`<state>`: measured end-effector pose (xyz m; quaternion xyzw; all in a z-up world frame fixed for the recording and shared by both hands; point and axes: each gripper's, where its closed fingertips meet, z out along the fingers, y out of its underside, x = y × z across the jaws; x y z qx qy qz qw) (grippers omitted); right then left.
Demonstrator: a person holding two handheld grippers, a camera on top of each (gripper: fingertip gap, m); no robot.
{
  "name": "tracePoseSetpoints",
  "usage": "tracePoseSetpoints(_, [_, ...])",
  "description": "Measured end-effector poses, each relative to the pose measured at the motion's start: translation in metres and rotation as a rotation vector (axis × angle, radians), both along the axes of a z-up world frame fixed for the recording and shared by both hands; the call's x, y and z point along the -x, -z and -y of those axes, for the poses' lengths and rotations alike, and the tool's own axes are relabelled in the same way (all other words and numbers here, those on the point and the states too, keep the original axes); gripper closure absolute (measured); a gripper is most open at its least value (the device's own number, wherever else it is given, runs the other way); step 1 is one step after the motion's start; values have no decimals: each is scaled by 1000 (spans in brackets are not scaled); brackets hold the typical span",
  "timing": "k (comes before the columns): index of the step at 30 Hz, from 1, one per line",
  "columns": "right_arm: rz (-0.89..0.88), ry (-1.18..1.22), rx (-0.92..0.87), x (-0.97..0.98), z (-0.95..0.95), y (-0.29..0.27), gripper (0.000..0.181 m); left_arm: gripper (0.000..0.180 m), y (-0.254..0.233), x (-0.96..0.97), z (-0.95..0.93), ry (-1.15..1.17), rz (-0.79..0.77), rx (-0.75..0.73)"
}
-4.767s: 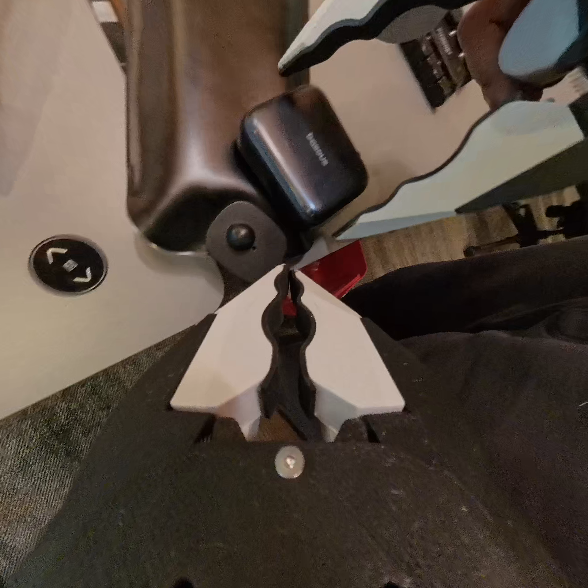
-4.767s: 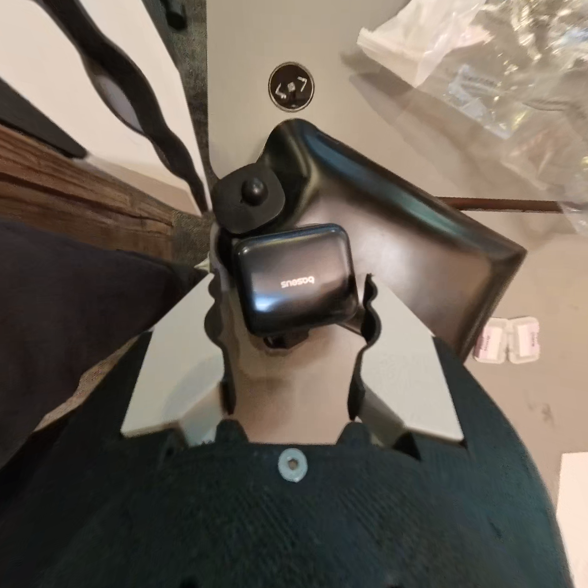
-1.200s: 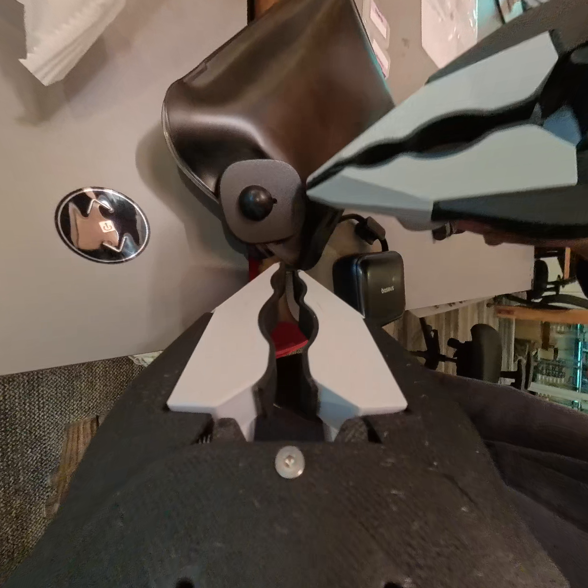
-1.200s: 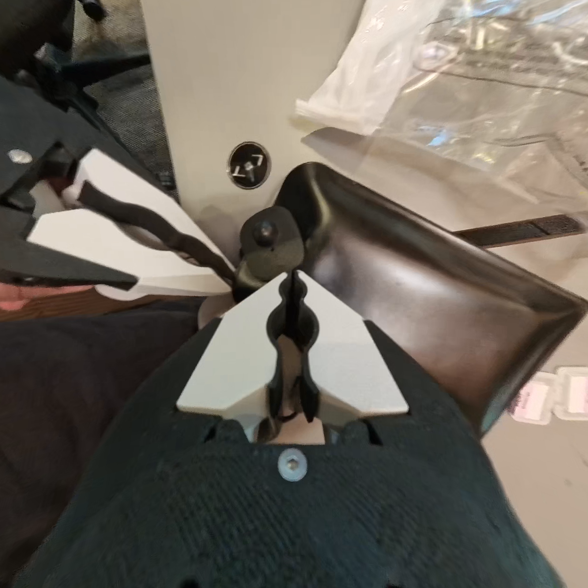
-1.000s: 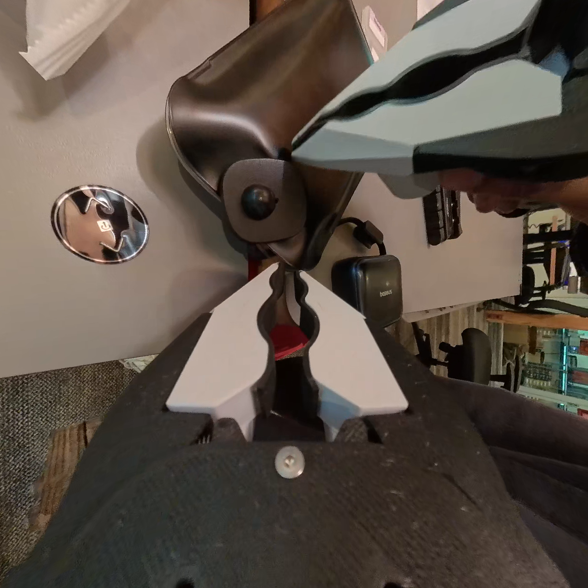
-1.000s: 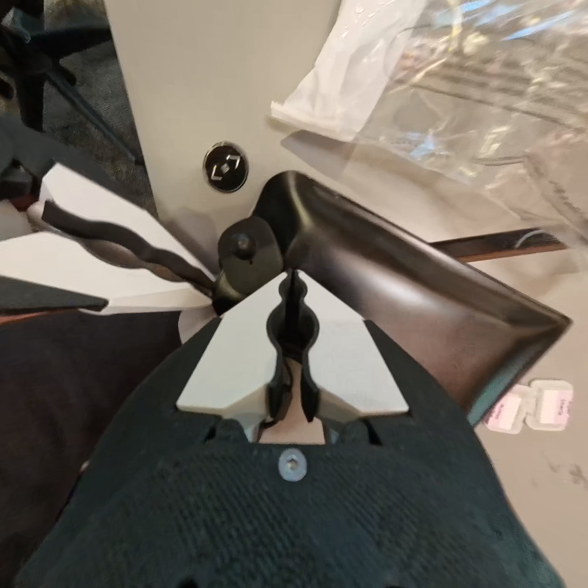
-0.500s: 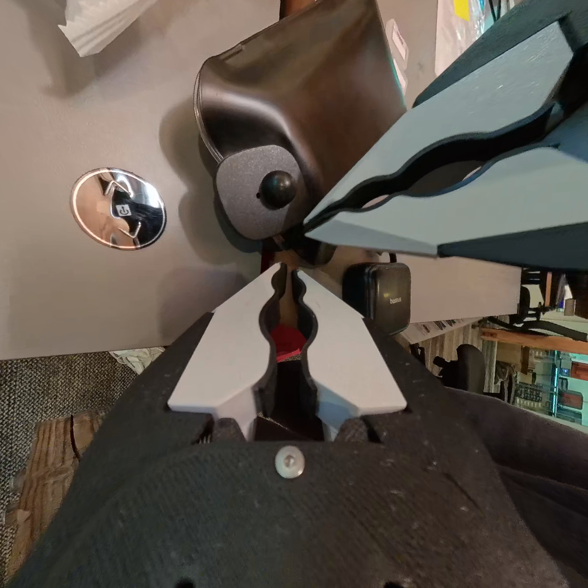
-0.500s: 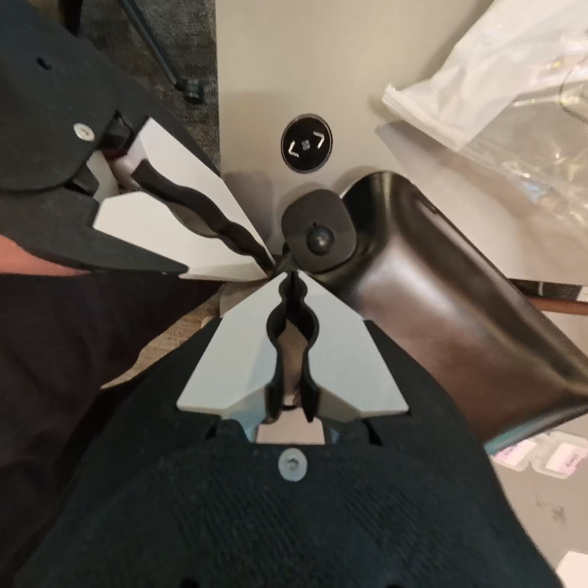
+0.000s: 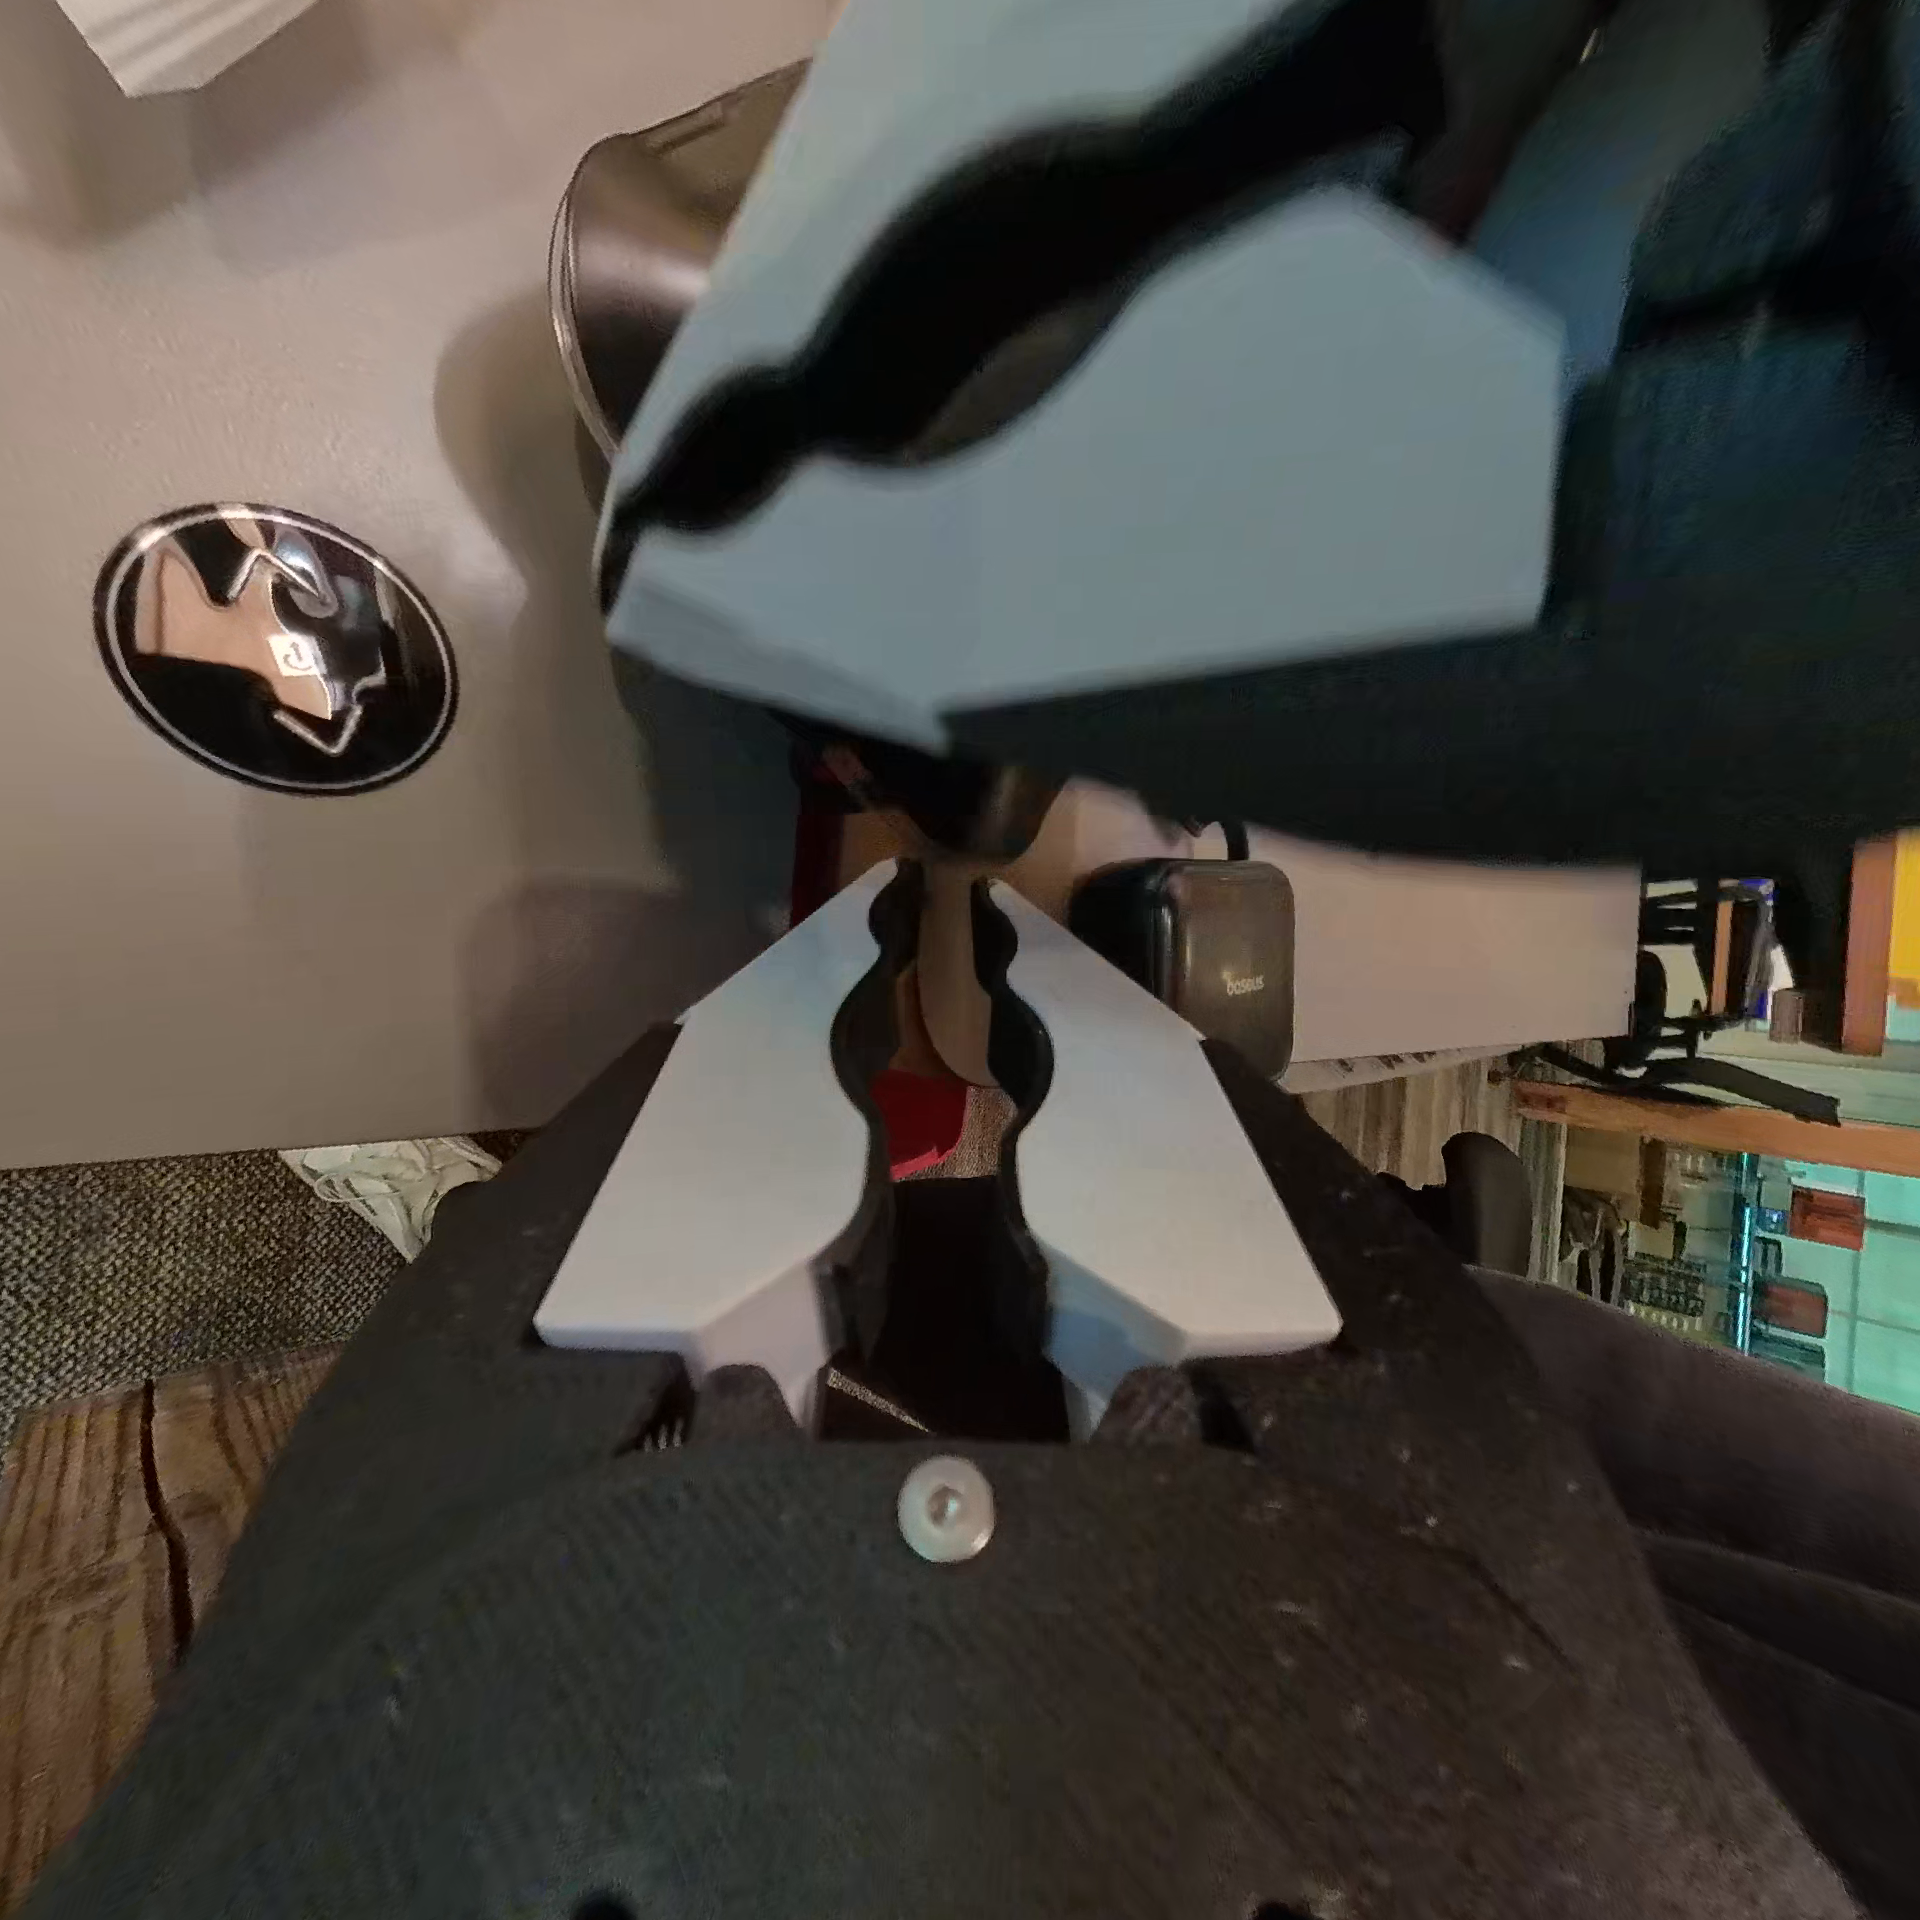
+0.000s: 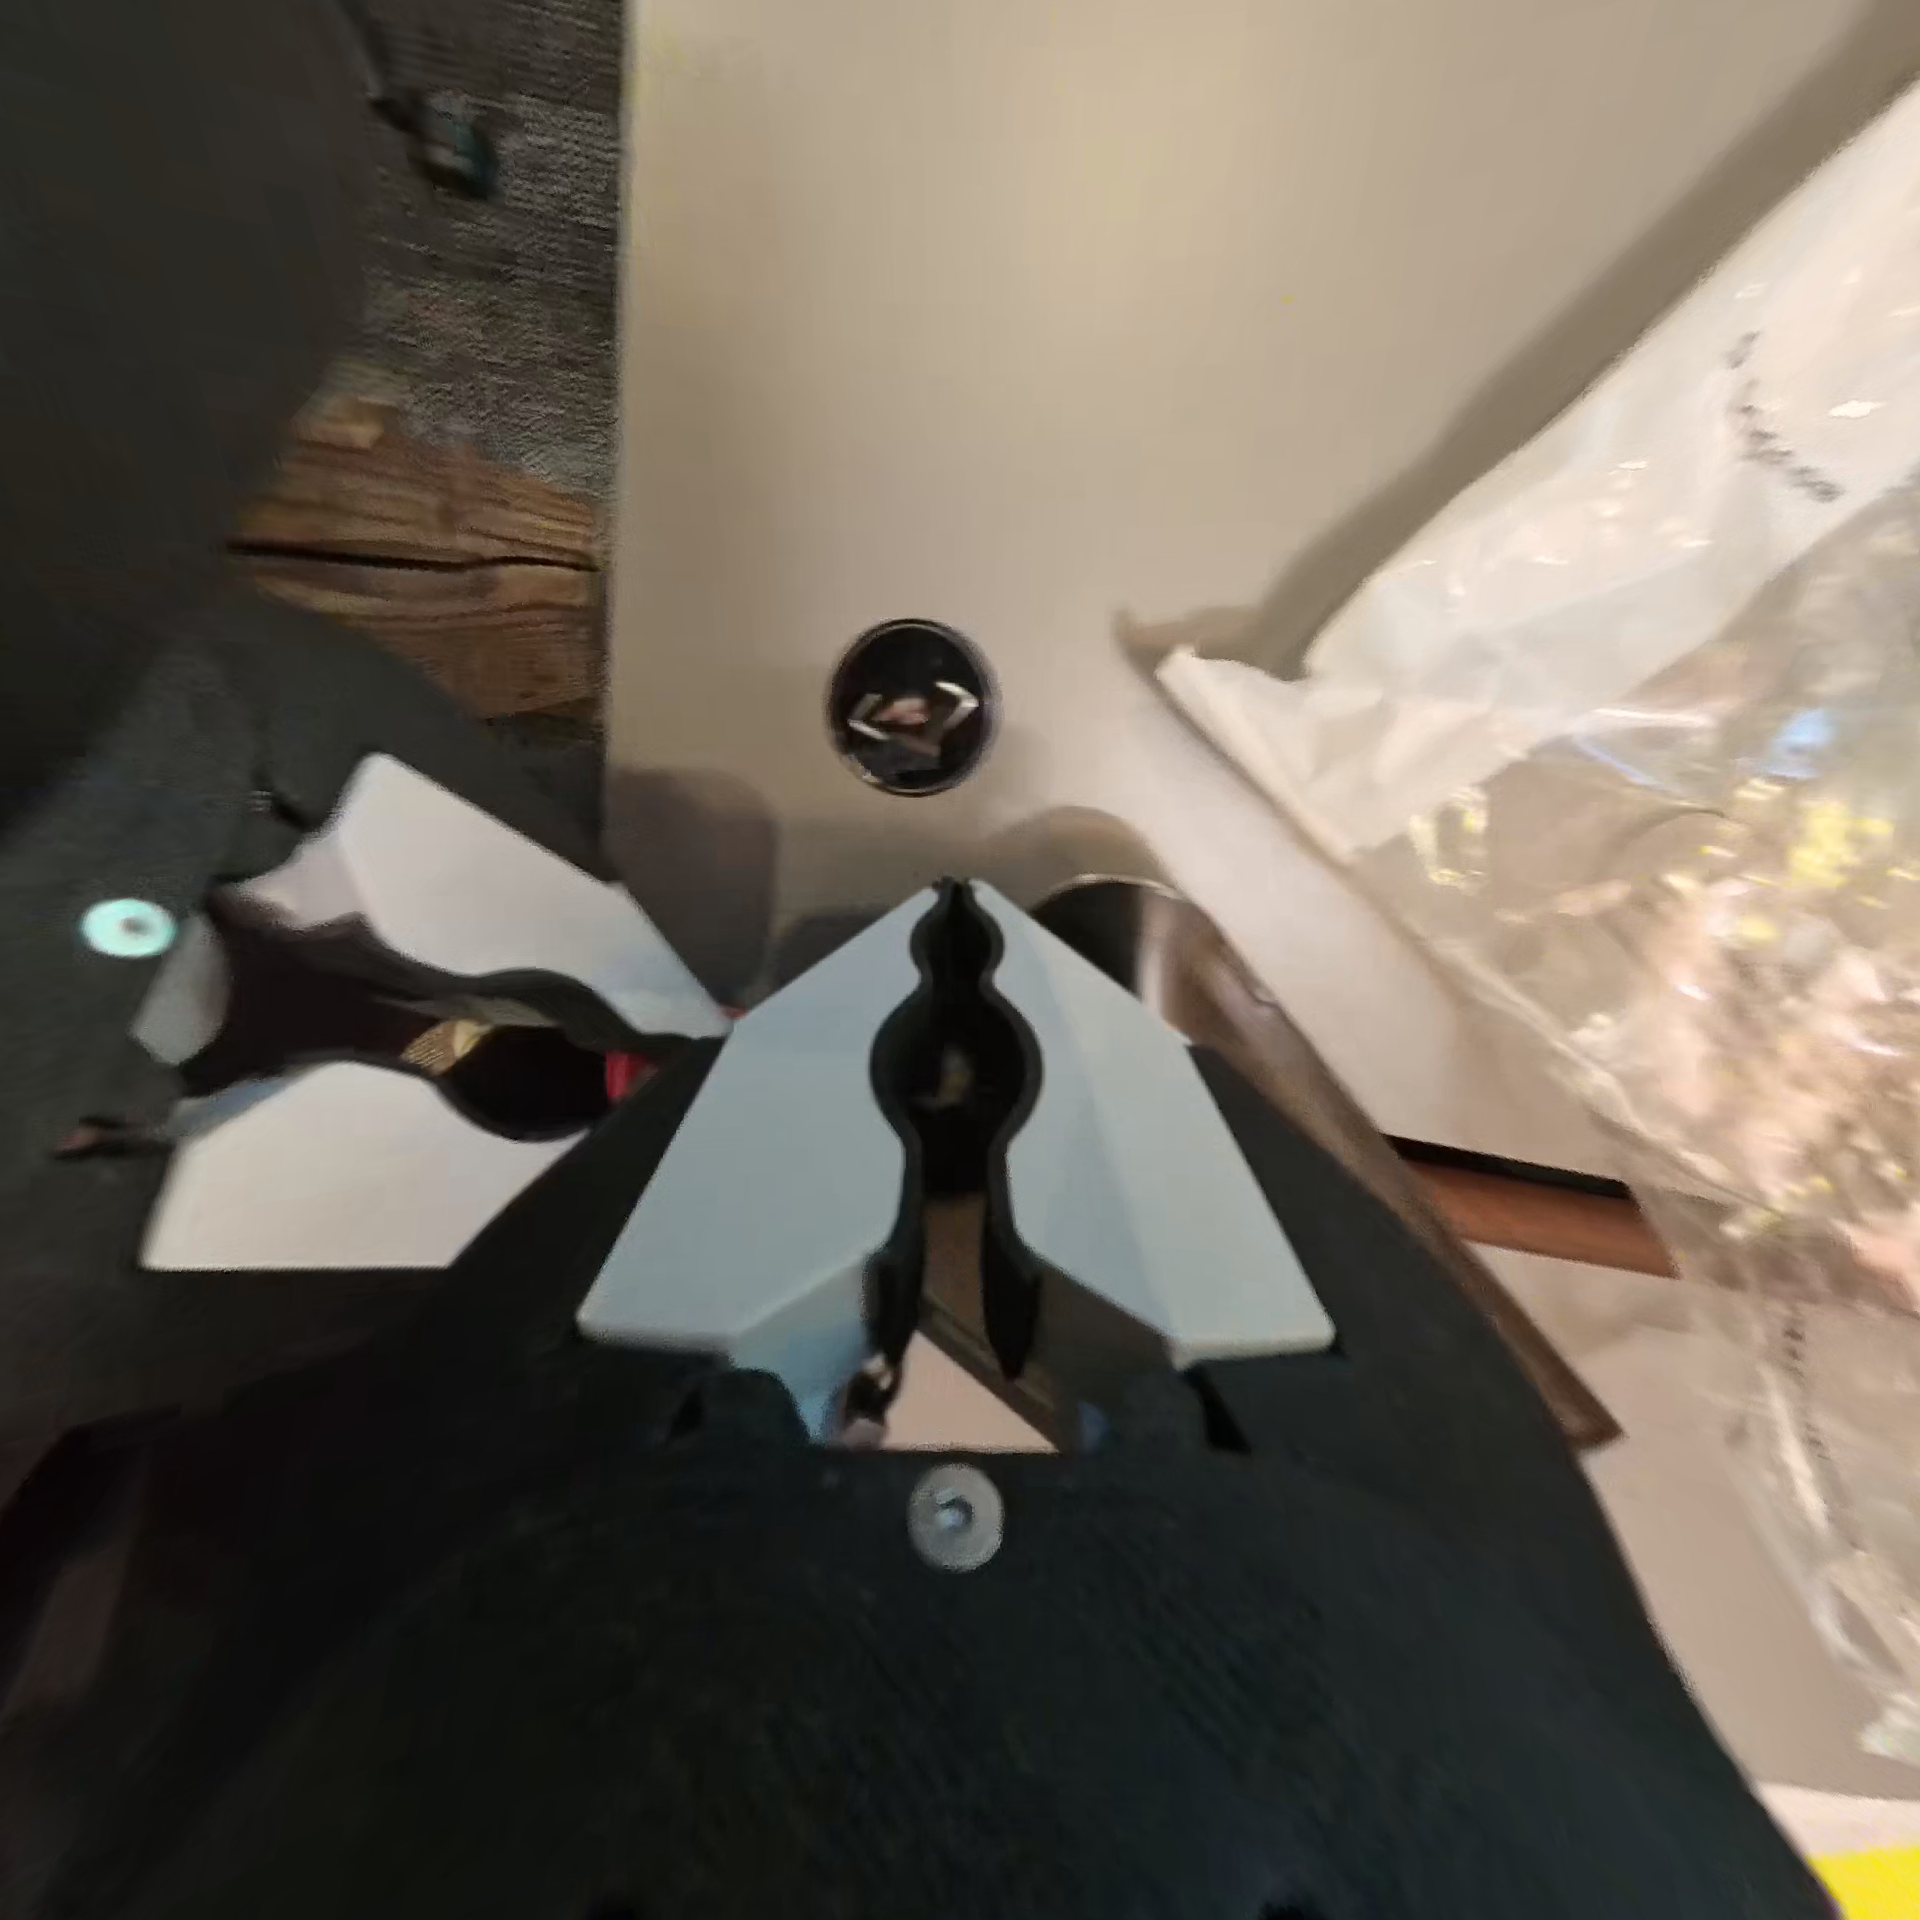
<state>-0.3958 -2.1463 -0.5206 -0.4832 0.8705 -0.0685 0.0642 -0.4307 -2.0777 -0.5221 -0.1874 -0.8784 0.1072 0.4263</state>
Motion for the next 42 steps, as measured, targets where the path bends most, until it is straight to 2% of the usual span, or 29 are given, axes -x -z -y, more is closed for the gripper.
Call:
tracePoseSetpoints(4, [-22, 77, 4, 28, 19, -6, 181, 170, 0, -1, 4, -13, -1, 0])
tracePoseSetpoints(14, [81, 192, -82, 59, -6, -13, 181, 171, 1, -3, 7, -24, -6, -5])
tracePoseSetpoints(19, [136, 105, -83, 20, 11, -18, 181, 170, 2, -3, 7, -30, -9, -10])
tracePoseSetpoints(24, [19, -71, -167, 4, 2, 3, 181, 171, 0, -4, 8, -45, -1, -5])
tracePoseSetpoints(42, [101, 92, -261, 41, -44, -8, 181, 173, 2, -2, 8, -70, -4, -10])
